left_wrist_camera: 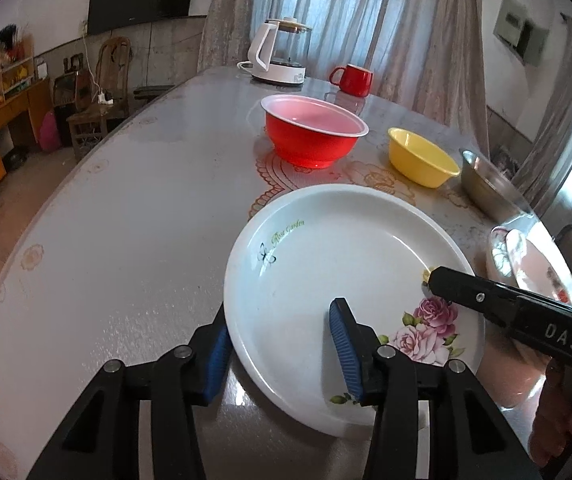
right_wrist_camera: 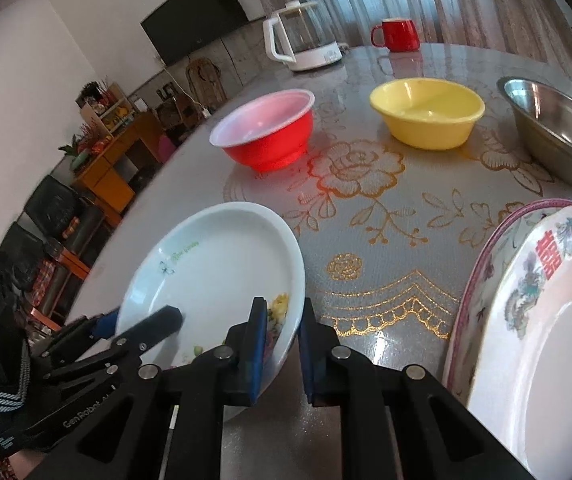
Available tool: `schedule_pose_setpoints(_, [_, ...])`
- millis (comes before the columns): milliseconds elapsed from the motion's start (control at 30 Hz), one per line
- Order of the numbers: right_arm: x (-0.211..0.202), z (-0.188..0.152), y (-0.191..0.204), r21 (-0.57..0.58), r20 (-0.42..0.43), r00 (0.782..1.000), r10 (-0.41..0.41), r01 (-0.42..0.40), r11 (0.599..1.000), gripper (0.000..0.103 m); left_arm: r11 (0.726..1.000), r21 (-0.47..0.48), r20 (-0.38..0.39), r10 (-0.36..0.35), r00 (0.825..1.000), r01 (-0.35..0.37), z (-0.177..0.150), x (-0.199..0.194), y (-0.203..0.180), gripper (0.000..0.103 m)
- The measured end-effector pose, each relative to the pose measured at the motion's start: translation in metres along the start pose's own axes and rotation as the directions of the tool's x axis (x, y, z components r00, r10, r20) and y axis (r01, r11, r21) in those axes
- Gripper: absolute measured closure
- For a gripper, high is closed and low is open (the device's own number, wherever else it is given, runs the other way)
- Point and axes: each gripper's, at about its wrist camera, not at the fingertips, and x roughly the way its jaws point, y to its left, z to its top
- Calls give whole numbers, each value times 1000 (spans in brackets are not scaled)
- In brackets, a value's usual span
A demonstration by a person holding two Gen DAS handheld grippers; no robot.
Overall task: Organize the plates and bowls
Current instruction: 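Carry the rose-print plate with the right tool over the plate stack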
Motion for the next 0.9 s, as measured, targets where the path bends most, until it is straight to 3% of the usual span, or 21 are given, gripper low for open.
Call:
schedule_pose_setpoints(167, [-8, -1, -6, 10, 37, 996, 79, -80, 997, 89, 999, -24, 14, -21, 1000, 21, -2, -2, 2, 55])
schedule_pose_setpoints(400, [-17, 1, -4, 6, 65, 996, 63, -64, 998, 89, 996, -43, 26, -78, 997, 79, -5, -7, -4, 55])
schedule_pose_setpoints(900, [-51, 4, -21, 36, 95, 994, 50, -54, 998, 89, 991, -35, 56, -131, 990, 133, -2, -18, -33, 56])
